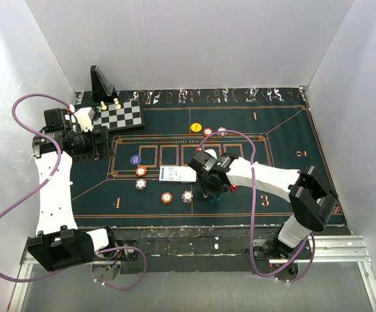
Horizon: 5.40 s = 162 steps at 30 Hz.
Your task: Distribute texas hold em gaming equipment
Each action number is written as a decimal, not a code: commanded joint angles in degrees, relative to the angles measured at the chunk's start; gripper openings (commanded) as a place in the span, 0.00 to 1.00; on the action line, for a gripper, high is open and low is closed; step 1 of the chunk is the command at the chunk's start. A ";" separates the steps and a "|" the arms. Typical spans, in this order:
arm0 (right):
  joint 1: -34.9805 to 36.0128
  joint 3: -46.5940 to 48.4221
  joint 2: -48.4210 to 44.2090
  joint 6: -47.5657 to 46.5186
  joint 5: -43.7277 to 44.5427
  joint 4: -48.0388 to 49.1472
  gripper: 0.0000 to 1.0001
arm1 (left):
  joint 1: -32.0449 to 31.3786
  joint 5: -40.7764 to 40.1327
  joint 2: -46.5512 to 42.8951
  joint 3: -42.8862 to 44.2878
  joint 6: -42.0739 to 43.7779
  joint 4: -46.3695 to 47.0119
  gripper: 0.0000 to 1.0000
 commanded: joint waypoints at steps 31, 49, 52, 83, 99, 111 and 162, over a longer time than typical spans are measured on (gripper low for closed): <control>10.33 50.76 29.15 -8.42 -4.07 -8.77 0.38 | 0.65 0.73 2.13 -0.06 -3.29 2.36 0.98; 13.93 58.42 42.09 -11.84 -13.04 -1.91 0.38 | 0.92 -0.50 1.78 0.02 -1.09 2.01 0.98; 13.93 60.35 44.02 -11.93 -13.83 -1.30 0.38 | 0.91 -0.32 1.87 0.28 -0.74 1.48 0.98; 13.93 67.56 50.62 -11.14 -17.52 -0.15 0.51 | 1.00 0.29 0.99 -0.86 1.10 1.39 0.98; 13.93 57.73 37.81 -11.93 -17.35 3.10 0.63 | 1.00 0.03 0.29 0.02 1.98 0.25 0.98; 11.83 35.78 12.58 -11.85 -5.67 1.96 0.74 | 1.00 0.12 -0.68 -0.07 2.95 -0.28 0.98; -1.89 -4.07 0.17 -0.95 -2.14 5.74 0.58 | 1.00 0.03 -0.59 0.11 2.42 0.16 0.98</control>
